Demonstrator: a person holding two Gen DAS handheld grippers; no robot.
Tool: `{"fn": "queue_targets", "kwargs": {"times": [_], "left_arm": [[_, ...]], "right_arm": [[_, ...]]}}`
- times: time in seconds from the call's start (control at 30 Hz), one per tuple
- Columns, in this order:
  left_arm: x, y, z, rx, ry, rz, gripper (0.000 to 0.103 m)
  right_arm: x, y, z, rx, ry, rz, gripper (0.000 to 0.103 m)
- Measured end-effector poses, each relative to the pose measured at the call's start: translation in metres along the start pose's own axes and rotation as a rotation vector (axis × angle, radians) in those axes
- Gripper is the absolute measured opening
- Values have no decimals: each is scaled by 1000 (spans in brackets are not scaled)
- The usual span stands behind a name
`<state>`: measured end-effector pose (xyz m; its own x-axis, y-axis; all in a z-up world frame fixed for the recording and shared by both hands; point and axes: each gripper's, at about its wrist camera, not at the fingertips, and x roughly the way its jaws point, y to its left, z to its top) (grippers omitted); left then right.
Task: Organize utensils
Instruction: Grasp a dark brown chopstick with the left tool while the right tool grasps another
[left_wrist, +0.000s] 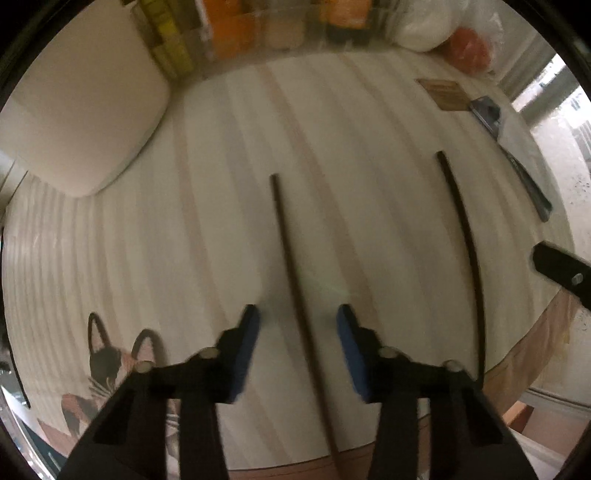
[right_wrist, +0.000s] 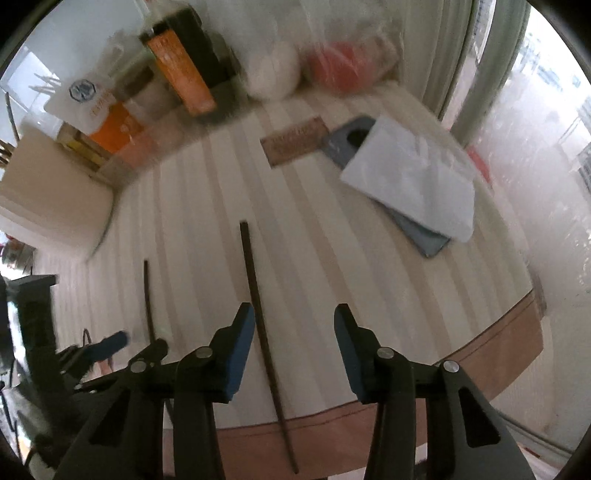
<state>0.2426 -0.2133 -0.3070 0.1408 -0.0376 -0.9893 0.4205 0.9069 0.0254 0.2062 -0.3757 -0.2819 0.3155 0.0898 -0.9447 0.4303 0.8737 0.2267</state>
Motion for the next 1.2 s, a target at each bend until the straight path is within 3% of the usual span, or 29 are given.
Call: {"fn": "queue_targets", "kwargs": {"times": [0.03,0.07,0.3,0.33,0.37,0.43,0.47,0.7,0.87,0.97,1.2], "left_arm": [[-1,-1,0,4,-4,1,11],[-1,-1,1,8,-5,0,5],[0,41,3,-48,-18,67,4],[0,51,3,-59,-19,76,3],[0,62,2,-73,-19,89,3],[0,84,0,-98,-19,113,4],[-1,97,-3,-115,-17,123,4],[-5,158,-31,-223,0,141,4],[-11,183,-47,-283,-5,105,3],[-12,192,-68,-306,-14,92,3],[-16,219,-76,-321,-19,66,4]], "right_arm": [[3,0,-2,-3,13,6,47],[8,1,-3,-10,29,16,47],[33,31,-4,-103,83,7,47],[38,36,-5,-121,89,-19,40],[43,40,-4,-134,97,-35,24],[55,49,-6,-147,125,-59,10],[54,53,-6,-153,105,-60,8],[63,109,-17,-197,194,56,7],[65,150,-27,-305,215,18,7],[66,158,-24,-325,236,0,7],[69,169,-16,-346,258,-18,7]]}}
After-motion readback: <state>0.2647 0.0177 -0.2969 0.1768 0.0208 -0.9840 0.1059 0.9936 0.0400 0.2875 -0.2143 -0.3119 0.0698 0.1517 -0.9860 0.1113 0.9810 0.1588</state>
